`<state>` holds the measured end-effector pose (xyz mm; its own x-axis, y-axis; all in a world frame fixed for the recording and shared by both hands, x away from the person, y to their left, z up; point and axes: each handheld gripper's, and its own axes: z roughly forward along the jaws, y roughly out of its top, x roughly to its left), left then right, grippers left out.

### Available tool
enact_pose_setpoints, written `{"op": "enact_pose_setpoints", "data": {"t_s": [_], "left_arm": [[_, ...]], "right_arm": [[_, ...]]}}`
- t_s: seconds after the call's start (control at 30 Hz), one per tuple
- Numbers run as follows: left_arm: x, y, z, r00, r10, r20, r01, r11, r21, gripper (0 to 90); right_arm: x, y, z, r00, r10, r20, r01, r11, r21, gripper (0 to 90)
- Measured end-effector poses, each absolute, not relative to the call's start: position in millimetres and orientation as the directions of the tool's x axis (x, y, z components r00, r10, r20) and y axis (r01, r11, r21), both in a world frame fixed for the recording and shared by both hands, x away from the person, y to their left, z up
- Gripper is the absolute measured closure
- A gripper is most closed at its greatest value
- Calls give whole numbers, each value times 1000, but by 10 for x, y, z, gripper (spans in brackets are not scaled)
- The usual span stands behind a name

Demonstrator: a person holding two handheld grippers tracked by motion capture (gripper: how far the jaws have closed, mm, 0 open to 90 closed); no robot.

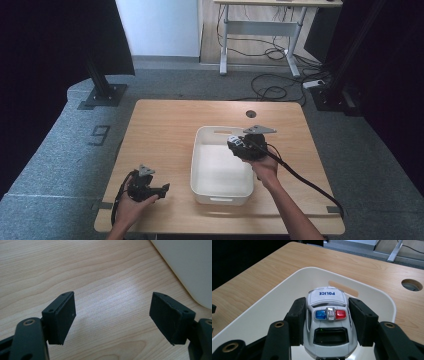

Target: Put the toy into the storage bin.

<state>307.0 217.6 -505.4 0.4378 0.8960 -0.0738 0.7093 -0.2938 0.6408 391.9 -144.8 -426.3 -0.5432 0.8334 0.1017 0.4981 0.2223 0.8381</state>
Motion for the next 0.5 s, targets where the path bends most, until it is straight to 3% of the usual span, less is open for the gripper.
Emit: {"op": "enact_pose_setpoints", "data": {"t_s": [0.5], "left_arm": [[3065, 2178, -5051, 438, 896, -75, 710, -293, 640, 222]], "right_arm": [[3977, -1307, -4329, -547, 831, 100, 519, 243, 820, 500]]}}
